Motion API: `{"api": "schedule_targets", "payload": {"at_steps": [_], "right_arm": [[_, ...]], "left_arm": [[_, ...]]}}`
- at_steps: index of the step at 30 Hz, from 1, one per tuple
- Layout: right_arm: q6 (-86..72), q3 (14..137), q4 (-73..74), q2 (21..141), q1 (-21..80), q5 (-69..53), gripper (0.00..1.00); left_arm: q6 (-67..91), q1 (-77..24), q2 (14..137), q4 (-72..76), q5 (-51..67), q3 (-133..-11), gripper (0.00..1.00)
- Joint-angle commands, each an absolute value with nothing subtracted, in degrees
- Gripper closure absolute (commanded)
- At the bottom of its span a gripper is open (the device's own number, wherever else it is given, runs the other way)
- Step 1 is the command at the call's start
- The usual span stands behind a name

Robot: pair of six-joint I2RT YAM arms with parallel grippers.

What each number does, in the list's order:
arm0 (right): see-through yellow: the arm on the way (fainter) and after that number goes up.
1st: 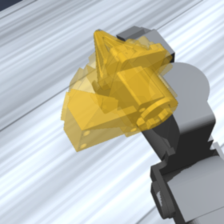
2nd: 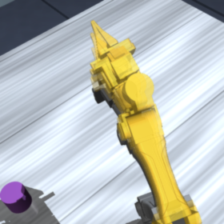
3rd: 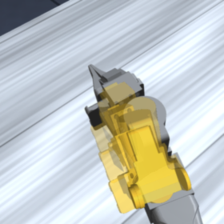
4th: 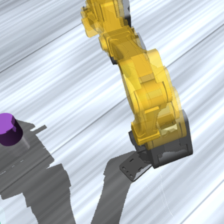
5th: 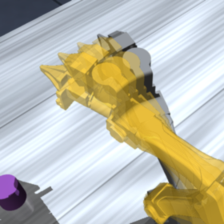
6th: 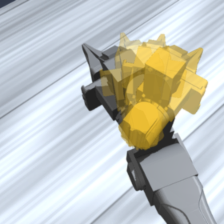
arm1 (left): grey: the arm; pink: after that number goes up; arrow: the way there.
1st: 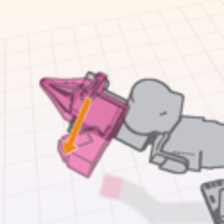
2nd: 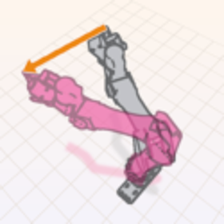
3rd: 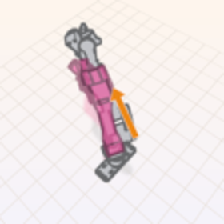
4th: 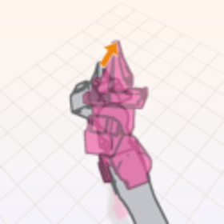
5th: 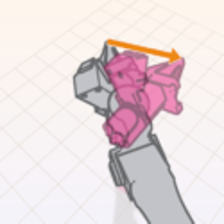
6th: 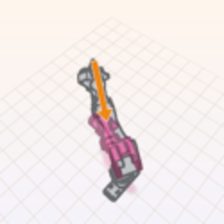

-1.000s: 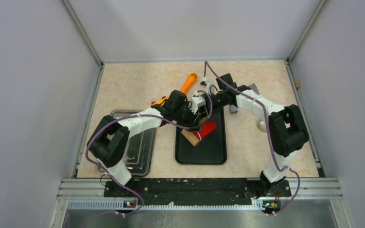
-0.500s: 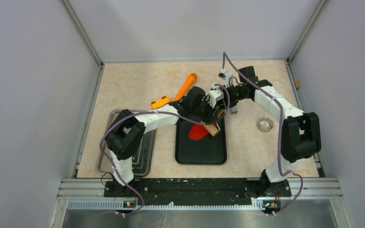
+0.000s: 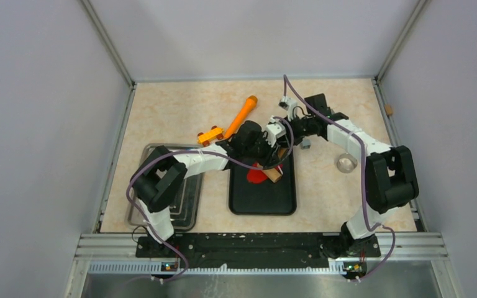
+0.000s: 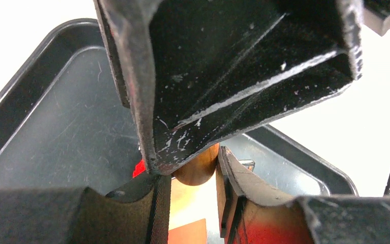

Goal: Roll out the dumpling wrappers from the dough

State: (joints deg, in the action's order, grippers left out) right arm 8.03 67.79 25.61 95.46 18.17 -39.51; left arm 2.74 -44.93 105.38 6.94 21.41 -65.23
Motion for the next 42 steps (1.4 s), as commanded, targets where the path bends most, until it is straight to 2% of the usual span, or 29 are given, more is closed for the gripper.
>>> {"api": "schedule_targets", "payload": {"at_steps": [1, 18, 23, 29, 34, 42], "right_arm": [[19.1, 61.0, 23.8, 99.4, 23.7, -30.4, 1.0], [12.9, 56.7, 15.1, 102.4, 31.5, -30.3, 1.0], [10.5, 60.9, 18.0, 101.5, 32.6, -31.6, 1.0], [12.6, 67.7, 25.7, 94.1, 31.4, -33.2, 1.0], [16.2, 69.7, 28.9, 92.4, 27.5, -32.3, 1.0], [13.9, 73.8, 28.4, 97.1, 24.0, -28.5, 1.0]], "left_arm": [[5.3, -43.1, 102.5, 1.3, 20.1, -59.4, 1.0], [3.6, -42.5, 93.1, -5.4, 20.8, -50.1, 1.0], [1.0, -42.4, 89.1, -9.6, 21.9, -49.5, 1.0], [-2.2, -42.5, 83.0, -9.0, 23.8, -54.9, 1.0], [-0.9, -42.6, 87.5, -6.2, 23.6, -60.9, 1.0], [2.6, -40.2, 98.5, -3.6, 28.2, -70.3, 1.0]]}}
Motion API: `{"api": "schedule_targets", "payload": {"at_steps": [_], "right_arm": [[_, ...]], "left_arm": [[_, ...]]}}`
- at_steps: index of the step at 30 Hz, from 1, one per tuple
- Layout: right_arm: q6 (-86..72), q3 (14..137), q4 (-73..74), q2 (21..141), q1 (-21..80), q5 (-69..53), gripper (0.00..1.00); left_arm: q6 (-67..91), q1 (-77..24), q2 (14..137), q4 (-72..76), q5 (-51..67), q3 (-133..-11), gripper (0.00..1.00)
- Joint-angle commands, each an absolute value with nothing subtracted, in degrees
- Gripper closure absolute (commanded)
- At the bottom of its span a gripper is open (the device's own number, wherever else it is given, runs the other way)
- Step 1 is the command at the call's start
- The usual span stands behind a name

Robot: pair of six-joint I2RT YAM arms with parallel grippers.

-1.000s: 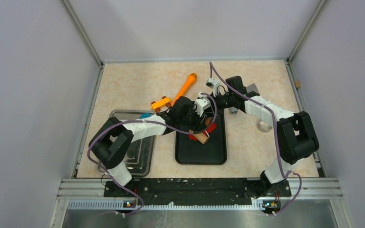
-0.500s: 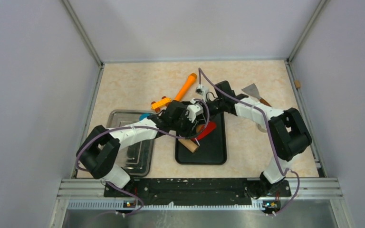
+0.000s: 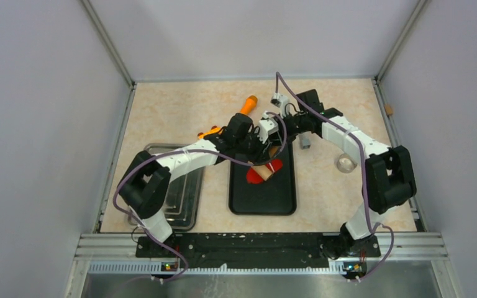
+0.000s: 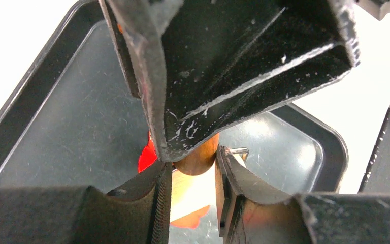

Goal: Roll out the dumpling wrappers from the dough

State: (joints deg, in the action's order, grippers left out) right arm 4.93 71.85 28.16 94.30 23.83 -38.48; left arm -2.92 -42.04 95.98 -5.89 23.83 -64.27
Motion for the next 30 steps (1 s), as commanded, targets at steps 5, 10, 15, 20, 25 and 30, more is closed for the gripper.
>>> {"api": "schedule_targets", "payload": {"at_steps": [5, 10, 15, 20, 25, 30], "right_arm": [[15.0, 73.9, 26.8, 100.7, 23.8, -26.3, 1.0], [14.9, 73.1, 25.5, 106.2, 24.1, -26.1, 1.0], [14.9, 69.4, 22.6, 107.0, 26.0, -26.3, 1.0], [13.8, 64.8, 20.2, 106.2, 28.6, -26.8, 1.0], [11.7, 61.0, 18.1, 105.1, 31.1, -27.3, 1.0], [10.2, 60.9, 20.6, 102.1, 31.6, -27.9, 1.0]], "left_arm": [[4.0, -38.4, 104.7, -3.4, 31.1, -73.7, 1.0], [4.9, -36.2, 105.9, -1.9, 30.8, -69.8, 1.0], [2.7, -36.0, 102.4, -4.3, 31.2, -64.3, 1.0], [1.9, -36.0, 98.6, -4.6, 30.7, -58.2, 1.0], [1.8, -36.0, 94.9, -4.5, 30.1, -52.8, 1.0], [1.7, -36.0, 90.2, -4.8, 30.5, -50.7, 0.96]]}}
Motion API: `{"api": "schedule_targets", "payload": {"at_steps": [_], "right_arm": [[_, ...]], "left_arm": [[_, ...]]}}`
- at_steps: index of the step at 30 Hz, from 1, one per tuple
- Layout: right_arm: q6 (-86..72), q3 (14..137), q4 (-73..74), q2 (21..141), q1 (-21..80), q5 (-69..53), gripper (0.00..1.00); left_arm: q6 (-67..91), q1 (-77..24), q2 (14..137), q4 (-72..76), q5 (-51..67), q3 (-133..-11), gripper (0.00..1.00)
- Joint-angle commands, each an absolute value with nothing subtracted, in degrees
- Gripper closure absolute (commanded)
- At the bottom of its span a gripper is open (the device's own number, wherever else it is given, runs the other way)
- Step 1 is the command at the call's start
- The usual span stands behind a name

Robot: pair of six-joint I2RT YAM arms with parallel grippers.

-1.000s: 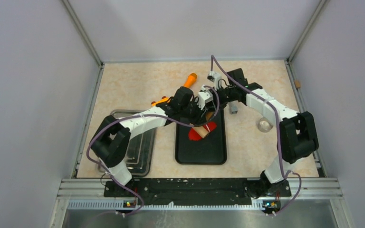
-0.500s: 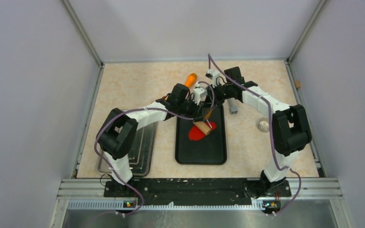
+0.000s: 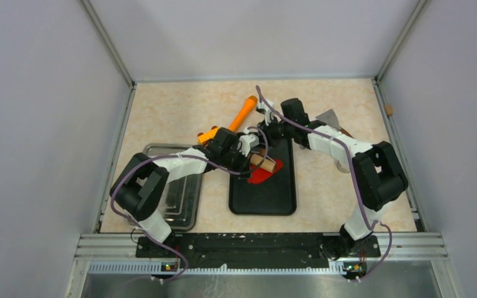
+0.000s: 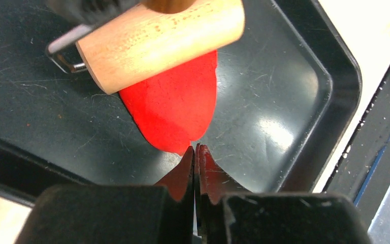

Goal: Roll out the dumpling wrappers from the dough

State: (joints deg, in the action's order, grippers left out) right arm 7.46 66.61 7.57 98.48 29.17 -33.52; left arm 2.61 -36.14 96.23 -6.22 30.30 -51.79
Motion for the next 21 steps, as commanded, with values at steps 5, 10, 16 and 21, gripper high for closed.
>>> {"api": "schedule_targets", "payload": {"at_steps": [5, 10, 16, 21], "right_arm": [[10.5, 62.1, 24.1, 98.0, 30.0, -28.4, 1.0], [10.2, 63.3, 24.7, 97.2, 27.3, -29.4, 1.0], [6.8, 66.4, 25.9, 99.7, 23.6, -32.9, 1.0], [7.1, 67.4, 28.0, 99.1, 22.6, -33.3, 0.87]], "left_arm": [[-4.8, -36.8, 81.1, -1.7, 28.8, -47.7, 0.69], [-10.5, -40.4, 79.9, 4.4, 24.2, -47.6, 0.63], [-9.9, -42.5, 88.3, 12.8, 18.6, -51.9, 0.6], [-9.0, -42.6, 94.0, 17.3, 16.4, -55.5, 0.59]]}}
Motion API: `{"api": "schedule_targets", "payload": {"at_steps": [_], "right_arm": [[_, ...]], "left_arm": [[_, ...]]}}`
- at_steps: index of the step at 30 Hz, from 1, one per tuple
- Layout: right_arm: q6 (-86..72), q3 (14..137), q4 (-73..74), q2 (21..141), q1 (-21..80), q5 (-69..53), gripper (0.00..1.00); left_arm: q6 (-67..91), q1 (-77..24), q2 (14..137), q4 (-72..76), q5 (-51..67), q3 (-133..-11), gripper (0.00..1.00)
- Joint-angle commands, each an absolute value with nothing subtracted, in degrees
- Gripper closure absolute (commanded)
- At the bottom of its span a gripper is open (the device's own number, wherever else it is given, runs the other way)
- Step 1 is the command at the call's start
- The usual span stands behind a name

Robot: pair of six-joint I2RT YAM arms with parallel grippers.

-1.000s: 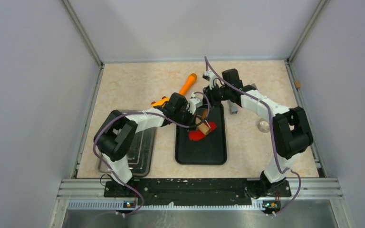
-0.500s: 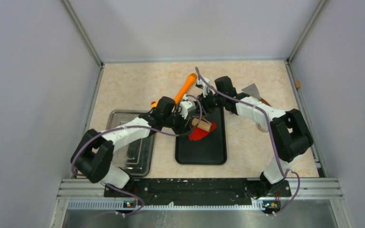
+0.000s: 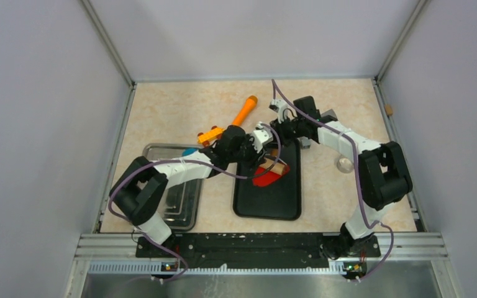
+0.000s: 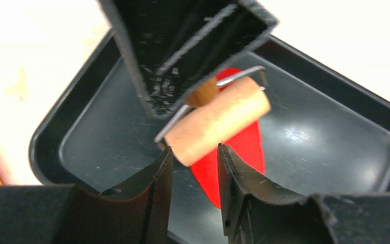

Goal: Roll out the dumpling wrappers from the dough

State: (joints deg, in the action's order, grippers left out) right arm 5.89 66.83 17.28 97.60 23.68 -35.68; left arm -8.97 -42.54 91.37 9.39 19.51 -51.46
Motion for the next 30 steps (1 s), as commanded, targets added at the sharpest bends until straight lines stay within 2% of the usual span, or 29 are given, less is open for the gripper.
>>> {"api": "schedule_targets", "payload": {"at_steps": [1, 4, 9, 13, 20, 22, 30], "right_arm": [[7.1, 67.4, 28.3, 98.9, 22.4, -33.4, 0.81], [7.1, 66.9, 29.2, 97.9, 21.9, -33.9, 0.74], [6.9, 66.5, 30.2, 96.5, 21.2, -34.2, 0.72], [7.7, 67.2, 33.2, 96.4, 20.2, -35.5, 0.62], [8.9, 69.0, 38.5, 96.3, 17.8, -41.7, 0.53], [8.7, 68.2, 37.8, 94.9, 17.3, -41.7, 0.58], [5.1, 65.3, 31.6, 94.8, 17.2, -41.0, 0.95]], "left_arm": [[-9.0, -42.7, 94.9, 18.4, 16.9, -56.1, 0.59], [-8.2, -42.9, 97.5, 19.5, 19.5, -58.3, 0.58], [-7.4, -43.9, 100.0, 18.9, 23.5, -61.4, 0.57], [-6.5, -45.0, 100.1, 18.1, 25.6, -61.1, 0.58], [-2.7, -47.3, 99.7, 18.0, 26.6, -59.9, 0.57], [-1.8, -47.4, 99.1, 18.0, 25.6, -59.3, 0.57], [-2.3, -47.4, 97.2, 19.2, 21.2, -56.2, 0.56]]}}
